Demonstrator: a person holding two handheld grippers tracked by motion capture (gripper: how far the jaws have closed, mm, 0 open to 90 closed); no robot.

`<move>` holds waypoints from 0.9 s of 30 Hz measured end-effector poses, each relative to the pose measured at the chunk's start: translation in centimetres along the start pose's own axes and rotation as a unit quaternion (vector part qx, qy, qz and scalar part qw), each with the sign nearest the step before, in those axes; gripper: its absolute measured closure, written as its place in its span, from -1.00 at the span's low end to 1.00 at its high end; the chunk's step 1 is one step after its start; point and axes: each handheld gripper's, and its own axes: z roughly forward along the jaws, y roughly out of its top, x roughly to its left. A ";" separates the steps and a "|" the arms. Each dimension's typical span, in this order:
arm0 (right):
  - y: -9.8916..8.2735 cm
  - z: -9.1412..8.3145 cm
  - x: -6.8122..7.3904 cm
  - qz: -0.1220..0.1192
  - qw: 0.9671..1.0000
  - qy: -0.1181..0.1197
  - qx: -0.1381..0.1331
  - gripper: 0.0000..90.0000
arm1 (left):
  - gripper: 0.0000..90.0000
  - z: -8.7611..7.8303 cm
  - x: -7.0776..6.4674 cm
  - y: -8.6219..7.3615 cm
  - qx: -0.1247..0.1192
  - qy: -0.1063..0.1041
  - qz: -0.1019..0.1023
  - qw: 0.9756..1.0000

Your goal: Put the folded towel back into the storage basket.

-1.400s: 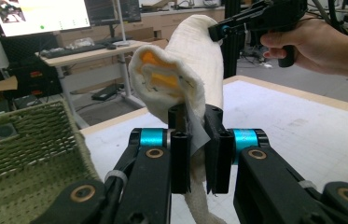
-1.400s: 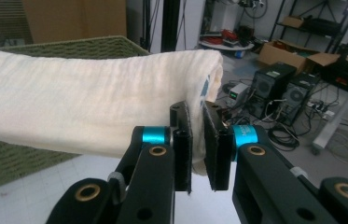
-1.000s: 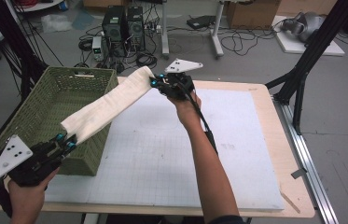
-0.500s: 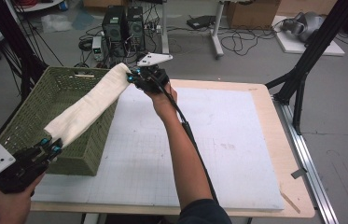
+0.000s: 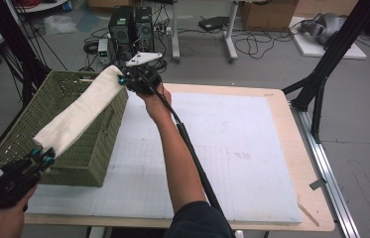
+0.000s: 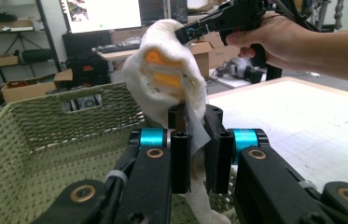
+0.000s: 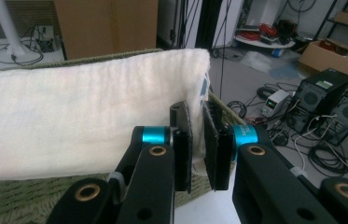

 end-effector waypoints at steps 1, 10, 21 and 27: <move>0.1 0.3 0.1 -0.001 1.000 0.000 -0.001 0.85 | 0.82 -0.1 0.1 0.0 0.000 0.001 0.000 1.000; 0.7 2.5 1.0 0.000 1.000 0.009 0.000 0.85 | 0.82 -0.9 0.7 -0.2 0.002 0.026 -0.006 1.000; 0.6 4.5 1.7 0.010 1.000 0.007 0.001 0.84 | 0.81 -1.4 2.1 -0.2 0.020 0.053 -0.010 0.998; 0.7 5.4 2.1 0.016 1.000 0.012 0.000 0.84 | 0.81 -1.7 3.4 -0.4 0.025 0.068 -0.026 0.997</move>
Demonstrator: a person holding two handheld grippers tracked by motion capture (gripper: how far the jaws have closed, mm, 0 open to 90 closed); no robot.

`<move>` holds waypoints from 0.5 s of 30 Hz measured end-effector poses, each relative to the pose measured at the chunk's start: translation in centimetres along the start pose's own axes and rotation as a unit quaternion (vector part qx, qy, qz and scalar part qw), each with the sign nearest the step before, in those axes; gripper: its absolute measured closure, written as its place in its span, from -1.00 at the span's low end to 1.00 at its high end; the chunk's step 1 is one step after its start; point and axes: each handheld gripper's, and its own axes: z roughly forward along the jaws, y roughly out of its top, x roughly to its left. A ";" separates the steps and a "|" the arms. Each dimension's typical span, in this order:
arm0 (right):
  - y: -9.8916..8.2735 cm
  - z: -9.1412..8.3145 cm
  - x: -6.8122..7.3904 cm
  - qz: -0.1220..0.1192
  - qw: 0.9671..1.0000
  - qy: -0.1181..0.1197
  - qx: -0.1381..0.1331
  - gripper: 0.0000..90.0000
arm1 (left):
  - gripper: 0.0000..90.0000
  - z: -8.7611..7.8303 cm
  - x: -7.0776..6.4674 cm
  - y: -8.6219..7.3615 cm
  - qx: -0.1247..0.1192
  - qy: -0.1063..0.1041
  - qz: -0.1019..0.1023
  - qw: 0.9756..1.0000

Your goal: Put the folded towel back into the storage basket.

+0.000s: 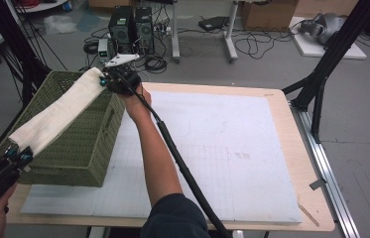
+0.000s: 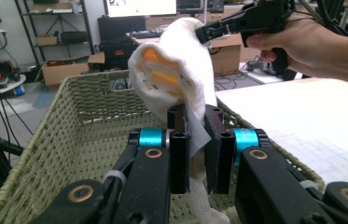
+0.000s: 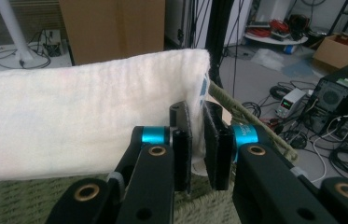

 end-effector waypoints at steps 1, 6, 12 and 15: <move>0.1 0.1 0.1 0.003 1.000 0.000 0.000 0.84 | 0.81 0.0 0.2 0.0 0.001 0.003 -0.001 1.000; 0.4 1.1 0.5 0.010 1.000 -0.006 0.005 0.70 | 0.46 0.3 1.3 -0.2 0.028 0.045 -0.017 0.998; 0.4 0.3 0.0 0.030 0.999 -0.020 0.019 0.32 | -0.32 -0.6 1.1 0.7 0.008 0.083 -0.010 0.996; 0.5 -0.9 -0.4 0.032 0.999 -0.015 0.011 0.28 | -0.30 -0.7 0.8 1.3 0.003 0.070 -0.003 0.998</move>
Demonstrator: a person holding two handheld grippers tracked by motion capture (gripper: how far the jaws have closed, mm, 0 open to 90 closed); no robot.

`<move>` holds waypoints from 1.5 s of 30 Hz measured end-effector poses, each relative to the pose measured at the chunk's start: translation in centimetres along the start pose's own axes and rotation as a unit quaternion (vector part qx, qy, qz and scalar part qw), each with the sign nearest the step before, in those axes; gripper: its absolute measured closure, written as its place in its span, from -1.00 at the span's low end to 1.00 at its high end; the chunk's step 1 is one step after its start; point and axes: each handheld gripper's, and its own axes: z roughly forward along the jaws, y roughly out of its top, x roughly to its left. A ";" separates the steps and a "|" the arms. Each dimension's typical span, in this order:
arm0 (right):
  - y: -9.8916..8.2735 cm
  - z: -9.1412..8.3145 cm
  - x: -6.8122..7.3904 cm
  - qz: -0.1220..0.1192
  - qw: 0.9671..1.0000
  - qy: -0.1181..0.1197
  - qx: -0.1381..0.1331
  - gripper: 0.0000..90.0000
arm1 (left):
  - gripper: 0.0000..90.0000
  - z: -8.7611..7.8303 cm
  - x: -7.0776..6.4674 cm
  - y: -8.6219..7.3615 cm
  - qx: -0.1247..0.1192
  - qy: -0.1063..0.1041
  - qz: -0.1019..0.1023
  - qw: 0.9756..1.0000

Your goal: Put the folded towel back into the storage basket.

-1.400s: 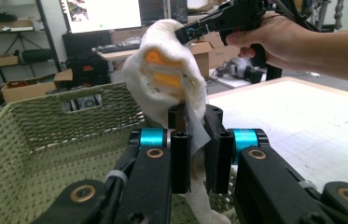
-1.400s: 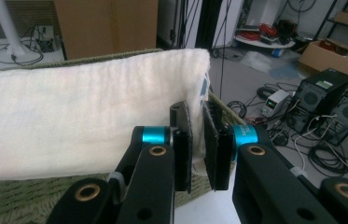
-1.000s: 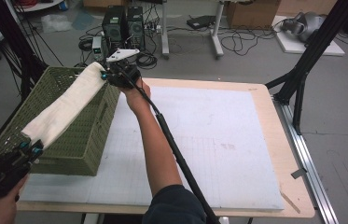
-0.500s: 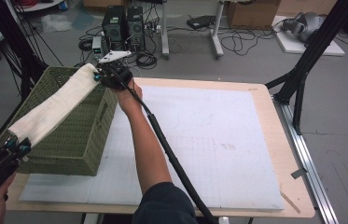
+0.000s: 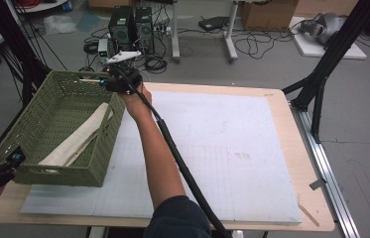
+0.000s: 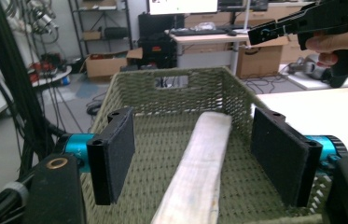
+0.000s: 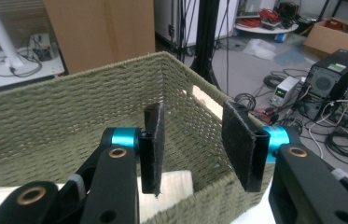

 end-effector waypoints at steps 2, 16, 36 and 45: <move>0.0 -0.9 -0.3 -0.001 1.000 0.002 0.000 0.22 | -0.30 0.1 -0.3 0.3 -0.003 -0.012 -0.004 1.000; -1.3 -9.0 -2.9 0.012 1.000 0.011 0.000 -0.51 | -0.56 3.5 -4.4 1.4 0.001 -0.125 -0.039 0.991; -8.3 -23.0 -7.0 0.021 0.998 -0.065 0.007 -0.59 | -0.61 8.8 -13.6 2.4 0.009 -0.259 -0.030 0.965; -10.9 -28.2 -7.1 0.030 0.995 -0.092 -0.003 -0.59 | -0.61 10.9 -17.2 2.2 0.014 -0.318 -0.020 0.948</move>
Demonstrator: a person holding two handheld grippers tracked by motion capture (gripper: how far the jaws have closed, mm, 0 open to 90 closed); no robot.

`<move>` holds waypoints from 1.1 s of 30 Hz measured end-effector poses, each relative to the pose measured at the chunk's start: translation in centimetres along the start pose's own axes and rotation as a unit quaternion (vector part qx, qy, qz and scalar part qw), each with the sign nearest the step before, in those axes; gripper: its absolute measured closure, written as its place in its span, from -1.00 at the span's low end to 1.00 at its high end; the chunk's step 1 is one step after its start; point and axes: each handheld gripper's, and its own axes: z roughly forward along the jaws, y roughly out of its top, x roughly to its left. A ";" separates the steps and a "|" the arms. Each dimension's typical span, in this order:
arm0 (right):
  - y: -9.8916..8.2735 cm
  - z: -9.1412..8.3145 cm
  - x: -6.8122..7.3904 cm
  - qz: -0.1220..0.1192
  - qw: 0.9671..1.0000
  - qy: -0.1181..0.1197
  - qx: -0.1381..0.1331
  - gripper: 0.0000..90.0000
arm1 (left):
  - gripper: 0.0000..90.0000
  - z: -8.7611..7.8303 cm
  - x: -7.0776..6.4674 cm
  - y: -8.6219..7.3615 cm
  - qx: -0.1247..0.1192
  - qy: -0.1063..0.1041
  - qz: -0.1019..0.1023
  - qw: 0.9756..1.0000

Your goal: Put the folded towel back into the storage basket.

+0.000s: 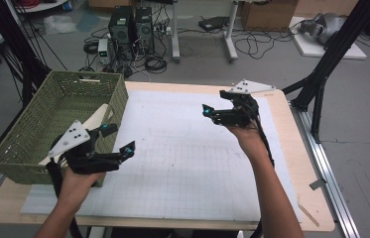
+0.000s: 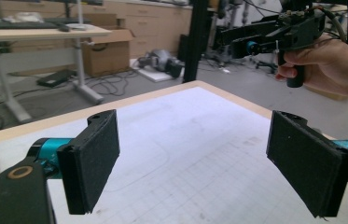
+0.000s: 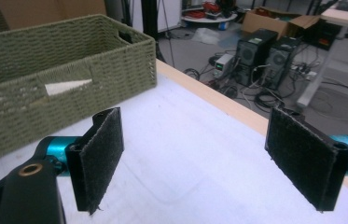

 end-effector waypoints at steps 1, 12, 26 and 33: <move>-0.3 -0.6 0.0 -0.002 1.000 -0.005 0.000 -0.59 | -0.59 0.6 -0.3 0.0 0.003 -0.008 0.001 1.000; -5.4 -7.1 -0.7 0.019 0.998 -0.057 0.007 -0.59 | -0.58 6.1 -2.3 -1.4 0.021 -0.061 0.013 0.998; -12.9 -10.6 -0.5 0.066 0.991 -0.115 0.014 -0.59 | -0.57 8.6 -1.5 -5.2 0.039 -0.052 0.015 0.998; -15.1 -10.8 0.7 0.053 0.988 -0.141 0.017 -0.59 | -0.57 7.7 -0.9 -7.5 0.046 -0.046 0.016 0.998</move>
